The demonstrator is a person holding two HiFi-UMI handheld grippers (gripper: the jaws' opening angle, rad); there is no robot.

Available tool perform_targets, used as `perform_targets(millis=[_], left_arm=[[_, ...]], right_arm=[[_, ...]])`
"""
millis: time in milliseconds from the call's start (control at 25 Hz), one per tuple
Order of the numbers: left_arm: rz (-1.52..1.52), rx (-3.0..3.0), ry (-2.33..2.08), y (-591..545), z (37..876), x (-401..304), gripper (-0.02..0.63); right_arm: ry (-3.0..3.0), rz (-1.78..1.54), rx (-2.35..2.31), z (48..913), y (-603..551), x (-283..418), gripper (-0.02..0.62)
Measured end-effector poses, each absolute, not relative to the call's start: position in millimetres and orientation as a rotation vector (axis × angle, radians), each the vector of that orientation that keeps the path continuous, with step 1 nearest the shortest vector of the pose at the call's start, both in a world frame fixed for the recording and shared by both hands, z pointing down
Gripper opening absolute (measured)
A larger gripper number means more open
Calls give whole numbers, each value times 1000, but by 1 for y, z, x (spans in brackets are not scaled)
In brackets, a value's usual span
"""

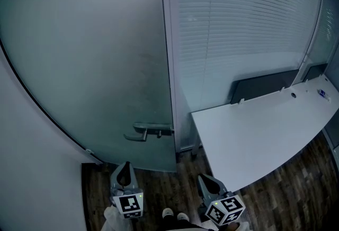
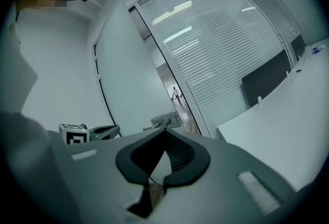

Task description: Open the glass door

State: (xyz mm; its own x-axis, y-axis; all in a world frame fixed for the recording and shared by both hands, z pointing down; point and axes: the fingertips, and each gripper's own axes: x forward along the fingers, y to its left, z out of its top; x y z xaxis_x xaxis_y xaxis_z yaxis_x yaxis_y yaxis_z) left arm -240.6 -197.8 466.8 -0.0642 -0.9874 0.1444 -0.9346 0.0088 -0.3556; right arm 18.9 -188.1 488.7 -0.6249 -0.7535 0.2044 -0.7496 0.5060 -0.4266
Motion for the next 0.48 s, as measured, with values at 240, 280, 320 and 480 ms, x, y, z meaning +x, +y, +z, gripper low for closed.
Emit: perform_targets(millis=[240, 280, 320, 480], left_arm=[[-310, -2191, 2213, -167, 450, -228, 5], [-291, -2203, 2220, -163, 448, -226, 5], [-279, -2207, 2228, -159, 448, -226, 5], [-265, -2198, 2254, -148, 450, -223, 5]], right_arm=[[2731, -721, -1339, 480, -186, 15, 3], [2734, -718, -1334, 479, -185, 14, 3], [2736, -717, -1330, 479, -184, 13, 3], [2748, -712, -1307, 478, -180, 9, 3]])
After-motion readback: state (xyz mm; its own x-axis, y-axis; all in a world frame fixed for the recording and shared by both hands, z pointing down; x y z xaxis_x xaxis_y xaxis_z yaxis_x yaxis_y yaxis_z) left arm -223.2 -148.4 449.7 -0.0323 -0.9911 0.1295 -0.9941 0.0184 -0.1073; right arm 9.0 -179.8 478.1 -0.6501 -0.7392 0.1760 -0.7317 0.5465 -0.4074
